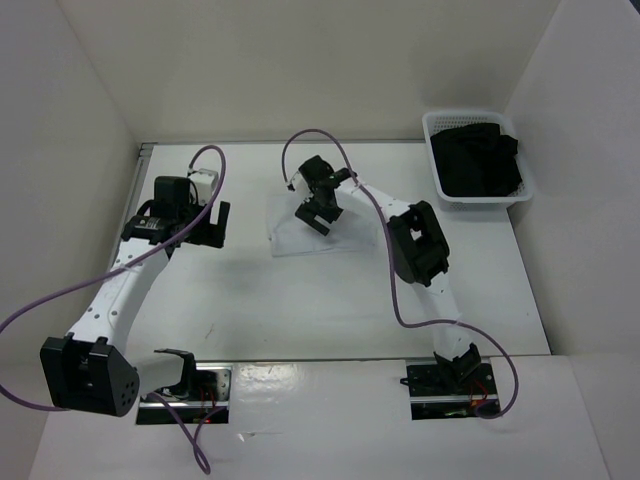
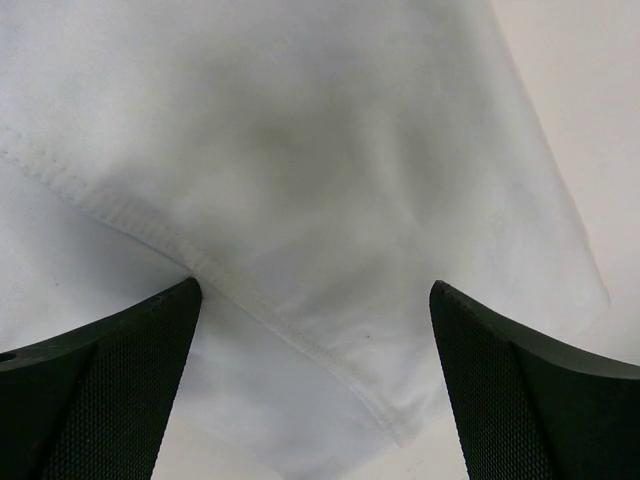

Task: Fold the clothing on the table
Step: Fold the skirt

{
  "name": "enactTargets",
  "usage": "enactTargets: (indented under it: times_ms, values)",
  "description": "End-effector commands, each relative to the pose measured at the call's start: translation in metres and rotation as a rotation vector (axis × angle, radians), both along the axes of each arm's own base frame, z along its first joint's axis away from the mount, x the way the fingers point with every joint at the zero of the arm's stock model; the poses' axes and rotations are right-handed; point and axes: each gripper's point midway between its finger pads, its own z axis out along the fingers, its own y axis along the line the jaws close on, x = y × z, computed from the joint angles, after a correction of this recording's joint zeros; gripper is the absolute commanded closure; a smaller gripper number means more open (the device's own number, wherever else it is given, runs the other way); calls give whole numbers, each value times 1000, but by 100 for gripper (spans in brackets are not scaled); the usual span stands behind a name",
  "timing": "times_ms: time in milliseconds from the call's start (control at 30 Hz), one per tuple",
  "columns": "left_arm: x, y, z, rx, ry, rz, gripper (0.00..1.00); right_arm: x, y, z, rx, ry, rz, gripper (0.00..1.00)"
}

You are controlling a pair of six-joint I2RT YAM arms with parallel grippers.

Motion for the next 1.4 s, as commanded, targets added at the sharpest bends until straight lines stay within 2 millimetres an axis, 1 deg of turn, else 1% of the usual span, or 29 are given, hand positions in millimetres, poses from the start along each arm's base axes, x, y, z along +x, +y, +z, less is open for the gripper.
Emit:
enactTargets:
  times_ms: [0,100,167,200,267,300,333,400,433,467,500,533,567,600,633,667,700,733,767,800,833,900,933,967,1000,1100,1233,1333,1367]
  values:
    - [0,0,9,-17,-32,13,0,30,-12,-13,-72,-66,5,1]
    - [0,0,9,-17,-32,13,0,31,-8,2,-36,-81,-6,1]
    - [-1,-1,12,-24,-42,6,0,21,0,25,50,-79,-10,1]
    - [-1,-3,12,-31,-42,-1,0,10,-1,47,87,-84,-7,1]
    - [-2,-5,13,-39,-41,-9,0,-3,5,72,193,-76,12,1]
    - [0,-8,14,-48,-51,-30,0,-11,2,76,228,-62,11,1]
    - [3,-17,12,-55,-38,-57,0,-16,-2,109,284,-102,20,1]
    - [12,-30,15,-56,-41,-93,0,-28,-6,127,370,-88,16,1]
    - [23,-38,9,-57,-32,-122,0,-30,-17,152,413,-125,1,1]
    - [29,-46,7,-67,-29,-146,1,-35,-20,160,445,-122,0,1]
    - [41,-57,2,-93,-9,-189,3,-39,-28,158,460,-116,-26,1]
    - [52,-64,2,-111,-22,-222,5,-41,-38,178,503,-156,-27,1]
    - [60,-72,0,-136,-15,-247,5,-44,-44,181,514,-164,-31,1]
    - [69,-90,-17,-204,34,-311,8,-50,-52,173,512,-150,-53,1]
    - [84,-97,-8,-234,16,-346,12,-53,-57,183,529,-176,-63,1]
    - [93,-105,-10,-266,29,-375,17,-58,-65,174,519,-161,-79,1]
    - [102,-113,-37,-319,110,-409,28,-63,-67,173,518,-158,-80,1]
    - [112,-118,-43,-331,127,-429,35,-64,-73,171,514,-156,-93,1]
    - [138,-120,-52,-343,141,-426,42,-70,-76,168,514,-156,-93,1]
    - [145,-119,-59,-357,168,-432,46,-70,-81,161,506,-144,-108,1]
    - [152,-125,-62,-381,180,-448,48,-74,-83,162,507,-146,-108,1]
    - [176,-129,-70,-383,168,-467,48,-76,-89,154,501,-137,-121,1]
    - [180,-130,-72,-383,174,-466,47,-78,-88,158,511,-143,-114,1]
    - [184,-130,-79,-384,182,-464,46,-79,-92,152,505,-131,-126,1]
    - [190,-127,-75,-364,159,-454,44,-82,-91,152,513,-126,-119,1]
    - [208,-118,-81,-321,130,-378,44,-85,-88,161,532,-137,-93,1]
    - [218,-104,-90,-276,115,-316,44,-87,-85,162,548,-127,-79,1]
    - [223,-103,-99,-269,123,-309,44,-88,-83,162,554,-122,-73,1]
    - [222,-102,-110,-270,150,-305,44,-89,-84,165,557,-131,-71,1]
